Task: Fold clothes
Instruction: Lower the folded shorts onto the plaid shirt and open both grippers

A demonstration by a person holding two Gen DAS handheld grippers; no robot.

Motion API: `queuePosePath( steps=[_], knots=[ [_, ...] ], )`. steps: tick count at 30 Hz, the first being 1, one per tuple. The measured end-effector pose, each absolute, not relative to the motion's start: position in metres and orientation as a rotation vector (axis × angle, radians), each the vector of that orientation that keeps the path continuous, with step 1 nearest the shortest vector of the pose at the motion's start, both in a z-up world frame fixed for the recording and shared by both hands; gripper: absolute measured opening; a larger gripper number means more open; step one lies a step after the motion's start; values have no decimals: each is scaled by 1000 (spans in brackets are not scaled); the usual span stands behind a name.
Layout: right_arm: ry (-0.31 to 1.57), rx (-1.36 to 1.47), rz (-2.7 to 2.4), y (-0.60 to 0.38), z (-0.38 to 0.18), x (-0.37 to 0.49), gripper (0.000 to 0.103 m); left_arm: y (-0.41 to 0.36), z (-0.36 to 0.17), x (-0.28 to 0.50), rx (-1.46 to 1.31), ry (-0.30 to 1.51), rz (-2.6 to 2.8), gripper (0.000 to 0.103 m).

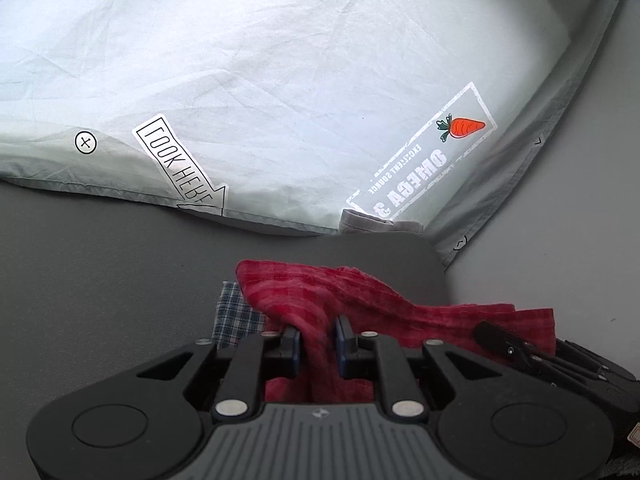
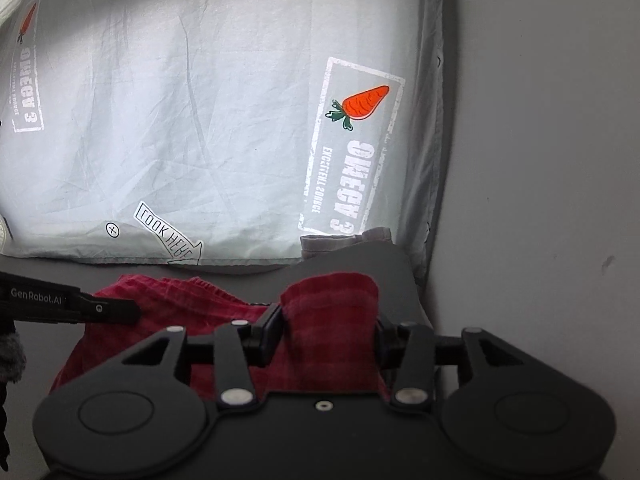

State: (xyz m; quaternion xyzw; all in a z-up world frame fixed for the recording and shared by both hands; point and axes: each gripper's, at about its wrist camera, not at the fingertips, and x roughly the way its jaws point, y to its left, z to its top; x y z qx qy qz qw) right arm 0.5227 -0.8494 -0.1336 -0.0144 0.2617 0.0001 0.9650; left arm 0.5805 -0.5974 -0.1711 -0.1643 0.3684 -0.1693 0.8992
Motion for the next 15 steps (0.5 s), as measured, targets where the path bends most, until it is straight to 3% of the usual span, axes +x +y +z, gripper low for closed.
queuePosePath(
  steps=[6,9,11,12,13,15],
  knots=[
    [395,-206,-118,-826,-114,498,72,-571,-158,569,-305,689,-259,29],
    [361,-234,-195,-818,-113,482,72,-572,-150,556,-273,662,-307,29],
    [403,-143,-171,-825,-118,475,58,-582,-147,545,-237,655,-378,29],
    [424,-97,-158,-828,-120,471,37,-588,-148,541,-221,657,-409,29],
    [457,-53,-141,-832,-126,471,27,-596,-151,538,-204,662,-435,29],
    [509,-1,-133,-838,-143,477,26,-612,-161,537,-173,685,-474,29]
  ],
)
